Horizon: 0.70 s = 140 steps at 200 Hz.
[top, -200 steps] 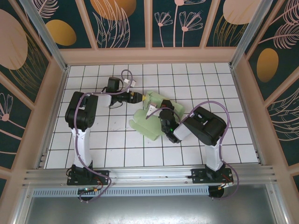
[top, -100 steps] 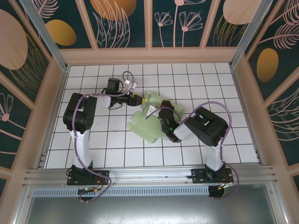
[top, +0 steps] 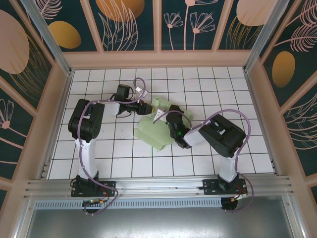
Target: Fold the paper box
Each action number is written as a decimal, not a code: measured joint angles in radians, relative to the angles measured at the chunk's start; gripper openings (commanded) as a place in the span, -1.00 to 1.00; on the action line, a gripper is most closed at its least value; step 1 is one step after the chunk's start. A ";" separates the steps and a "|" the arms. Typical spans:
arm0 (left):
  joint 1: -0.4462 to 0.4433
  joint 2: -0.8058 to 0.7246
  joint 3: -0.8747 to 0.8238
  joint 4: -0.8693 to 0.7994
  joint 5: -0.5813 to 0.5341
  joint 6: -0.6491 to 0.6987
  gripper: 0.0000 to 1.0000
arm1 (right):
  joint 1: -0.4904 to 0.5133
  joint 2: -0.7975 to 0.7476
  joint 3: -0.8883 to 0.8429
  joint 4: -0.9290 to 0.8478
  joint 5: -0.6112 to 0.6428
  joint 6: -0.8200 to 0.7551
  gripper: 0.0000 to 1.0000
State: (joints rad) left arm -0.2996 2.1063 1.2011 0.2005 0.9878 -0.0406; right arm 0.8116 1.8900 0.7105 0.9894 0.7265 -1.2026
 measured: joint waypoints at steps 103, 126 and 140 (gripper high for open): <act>0.000 0.000 0.038 -0.037 0.027 0.013 0.09 | -0.005 -0.065 0.048 -0.241 -0.067 0.129 -1.00; 0.000 0.000 0.075 -0.102 0.053 0.054 0.09 | -0.014 -0.065 0.053 -0.268 -0.069 0.144 -1.00; 0.000 0.000 0.087 -0.132 0.060 0.081 0.09 | -0.019 -0.066 0.058 -0.282 -0.073 0.155 -1.00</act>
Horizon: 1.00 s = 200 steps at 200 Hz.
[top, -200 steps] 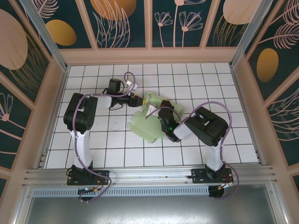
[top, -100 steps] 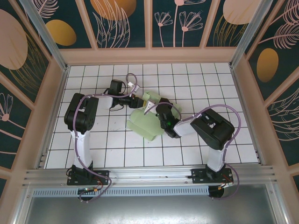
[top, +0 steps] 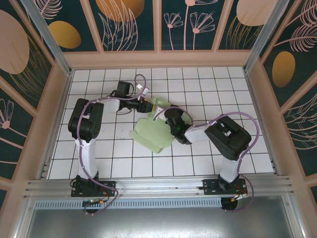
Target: Fold the paper box
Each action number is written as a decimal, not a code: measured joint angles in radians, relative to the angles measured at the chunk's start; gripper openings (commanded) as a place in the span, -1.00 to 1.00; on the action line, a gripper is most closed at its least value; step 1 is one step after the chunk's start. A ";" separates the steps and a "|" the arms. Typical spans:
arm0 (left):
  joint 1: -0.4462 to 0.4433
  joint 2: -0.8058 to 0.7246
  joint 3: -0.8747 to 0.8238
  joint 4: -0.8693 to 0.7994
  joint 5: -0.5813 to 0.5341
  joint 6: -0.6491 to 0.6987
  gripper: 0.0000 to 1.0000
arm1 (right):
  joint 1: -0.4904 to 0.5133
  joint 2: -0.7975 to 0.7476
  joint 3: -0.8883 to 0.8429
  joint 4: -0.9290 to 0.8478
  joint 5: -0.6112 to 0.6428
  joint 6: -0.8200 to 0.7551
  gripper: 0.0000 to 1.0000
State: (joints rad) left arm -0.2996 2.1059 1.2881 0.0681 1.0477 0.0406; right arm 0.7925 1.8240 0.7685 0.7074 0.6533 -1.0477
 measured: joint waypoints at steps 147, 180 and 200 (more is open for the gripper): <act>0.010 -0.091 -0.092 0.062 -0.081 -0.037 0.98 | -0.084 -0.004 0.267 -0.552 -0.264 0.300 -1.00; 0.014 -0.264 -0.256 0.289 -0.271 -0.200 0.98 | -0.154 -0.002 0.383 -0.760 -0.430 0.489 -1.00; 0.017 -0.347 -0.285 0.365 -0.365 -0.251 0.98 | -0.193 0.010 0.442 -0.846 -0.518 0.594 -1.00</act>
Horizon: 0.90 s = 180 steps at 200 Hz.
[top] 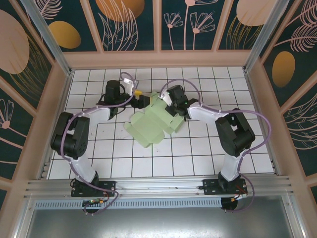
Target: Fold the paper box
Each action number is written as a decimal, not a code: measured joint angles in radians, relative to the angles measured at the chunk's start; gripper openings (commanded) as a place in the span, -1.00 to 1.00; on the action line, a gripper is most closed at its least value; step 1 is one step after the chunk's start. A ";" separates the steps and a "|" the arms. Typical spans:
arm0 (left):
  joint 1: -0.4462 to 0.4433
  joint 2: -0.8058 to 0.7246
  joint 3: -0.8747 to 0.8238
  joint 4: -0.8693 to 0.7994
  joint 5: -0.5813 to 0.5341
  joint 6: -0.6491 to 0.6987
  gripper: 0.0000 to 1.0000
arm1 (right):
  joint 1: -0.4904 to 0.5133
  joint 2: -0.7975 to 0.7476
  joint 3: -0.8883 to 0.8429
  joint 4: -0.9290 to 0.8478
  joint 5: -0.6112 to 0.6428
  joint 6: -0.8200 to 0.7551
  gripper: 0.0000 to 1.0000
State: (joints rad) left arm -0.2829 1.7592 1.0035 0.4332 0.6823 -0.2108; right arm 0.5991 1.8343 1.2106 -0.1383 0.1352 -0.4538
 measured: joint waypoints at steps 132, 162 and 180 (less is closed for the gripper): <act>0.006 -0.085 -0.088 0.064 -0.134 -0.030 0.98 | -0.171 0.155 0.200 -0.342 -0.430 0.333 -0.47; 0.006 -0.083 -0.088 0.060 -0.135 -0.027 0.97 | -0.175 0.172 0.219 -0.353 -0.422 0.331 -0.46; 0.006 -0.083 -0.088 0.059 -0.135 -0.027 0.97 | -0.175 0.178 0.221 -0.357 -0.421 0.329 -0.46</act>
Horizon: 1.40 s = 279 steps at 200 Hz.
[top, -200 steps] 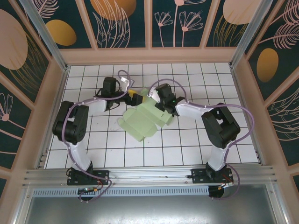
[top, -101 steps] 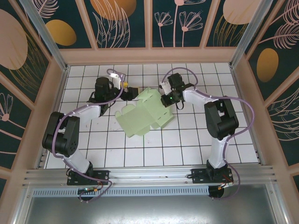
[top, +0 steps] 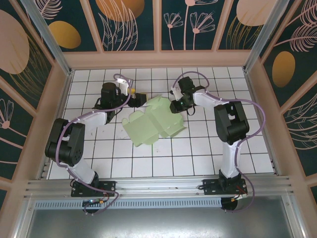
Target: Fold the paper box
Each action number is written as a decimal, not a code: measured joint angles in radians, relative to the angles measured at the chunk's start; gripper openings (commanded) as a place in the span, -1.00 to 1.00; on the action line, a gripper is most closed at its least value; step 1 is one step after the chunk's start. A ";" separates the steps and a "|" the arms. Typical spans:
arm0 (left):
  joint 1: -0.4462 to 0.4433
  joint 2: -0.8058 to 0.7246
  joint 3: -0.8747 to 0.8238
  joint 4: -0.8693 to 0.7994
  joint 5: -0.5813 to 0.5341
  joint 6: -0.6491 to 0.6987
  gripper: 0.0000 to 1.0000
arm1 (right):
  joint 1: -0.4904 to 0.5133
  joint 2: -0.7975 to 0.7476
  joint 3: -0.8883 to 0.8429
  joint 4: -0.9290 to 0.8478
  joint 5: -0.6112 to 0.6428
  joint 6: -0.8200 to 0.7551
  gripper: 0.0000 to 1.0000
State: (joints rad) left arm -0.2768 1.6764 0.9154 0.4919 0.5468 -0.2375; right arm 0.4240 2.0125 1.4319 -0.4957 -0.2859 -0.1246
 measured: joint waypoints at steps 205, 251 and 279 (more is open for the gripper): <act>0.004 0.000 -0.020 -0.002 -0.010 -0.004 0.98 | -0.009 0.031 -0.010 -0.008 0.018 -0.084 -1.00; 0.038 0.000 -0.031 0.004 -0.051 -0.072 0.98 | 0.072 -0.112 -0.132 0.080 0.257 -0.216 -1.00; 0.082 0.000 -0.032 0.005 -0.063 -0.116 0.97 | 0.178 -0.166 -0.195 0.174 0.494 -0.331 -1.00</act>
State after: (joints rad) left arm -0.1951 1.6768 0.8837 0.4969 0.4843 -0.3534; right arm 0.6018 1.8465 1.2373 -0.3222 0.2085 -0.4557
